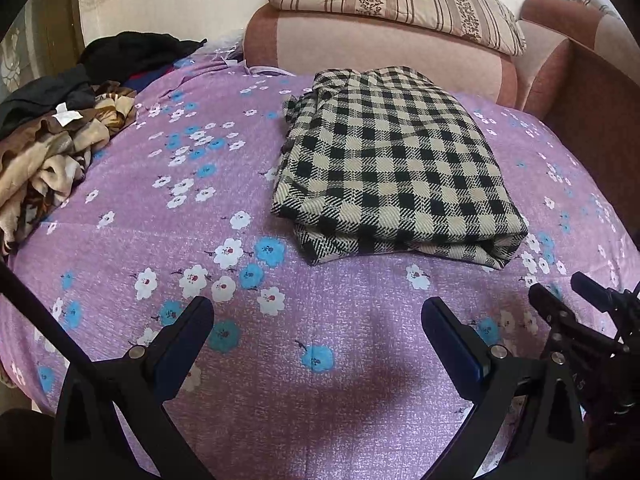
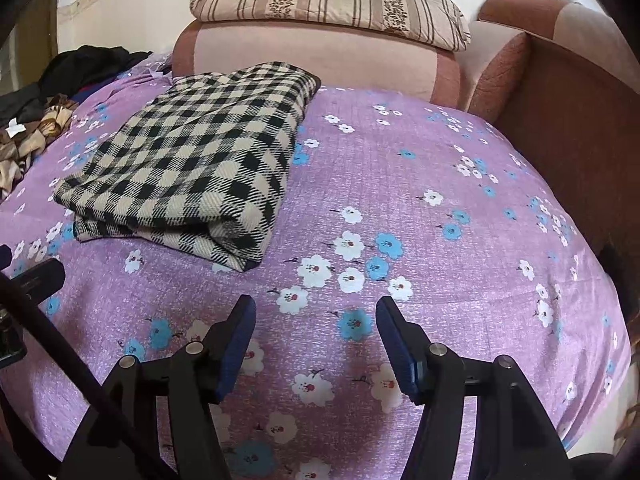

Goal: Fold large clothes

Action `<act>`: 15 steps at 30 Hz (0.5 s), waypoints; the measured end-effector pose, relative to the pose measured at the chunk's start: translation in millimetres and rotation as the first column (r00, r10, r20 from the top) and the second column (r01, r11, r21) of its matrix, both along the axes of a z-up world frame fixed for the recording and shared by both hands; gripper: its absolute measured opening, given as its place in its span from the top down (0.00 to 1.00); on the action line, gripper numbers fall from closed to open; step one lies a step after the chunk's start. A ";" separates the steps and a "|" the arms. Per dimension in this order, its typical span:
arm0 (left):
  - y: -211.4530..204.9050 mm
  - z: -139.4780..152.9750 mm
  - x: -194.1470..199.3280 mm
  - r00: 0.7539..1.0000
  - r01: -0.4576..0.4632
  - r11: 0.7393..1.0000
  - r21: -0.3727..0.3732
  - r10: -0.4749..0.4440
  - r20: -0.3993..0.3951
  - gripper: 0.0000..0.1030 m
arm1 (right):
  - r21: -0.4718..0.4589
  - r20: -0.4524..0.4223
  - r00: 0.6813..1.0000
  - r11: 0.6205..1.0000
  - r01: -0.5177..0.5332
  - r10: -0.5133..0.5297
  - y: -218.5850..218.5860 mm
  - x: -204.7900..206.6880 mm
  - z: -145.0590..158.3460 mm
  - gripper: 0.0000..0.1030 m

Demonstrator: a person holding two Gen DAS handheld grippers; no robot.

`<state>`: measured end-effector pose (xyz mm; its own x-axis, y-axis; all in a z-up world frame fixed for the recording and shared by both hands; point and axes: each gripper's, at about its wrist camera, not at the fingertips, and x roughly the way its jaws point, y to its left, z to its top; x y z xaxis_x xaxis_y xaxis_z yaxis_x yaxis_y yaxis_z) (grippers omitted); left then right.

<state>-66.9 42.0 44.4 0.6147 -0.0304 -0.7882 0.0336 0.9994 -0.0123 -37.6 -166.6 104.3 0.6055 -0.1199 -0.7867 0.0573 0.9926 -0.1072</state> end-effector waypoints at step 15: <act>-2.2 -0.3 -0.9 1.000 0.014 1.000 0.003 -0.014 0.012 0.00 | 0.004 0.001 1.000 1.000 -0.020 0.020 5.6 0.0 -1.4 0.34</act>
<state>-67.8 39.9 44.1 0.6234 -0.0372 -0.7810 0.0479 0.9988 -0.0094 -37.6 -160.9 102.9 0.6087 -0.1042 -0.7865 0.0373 0.9940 -0.1028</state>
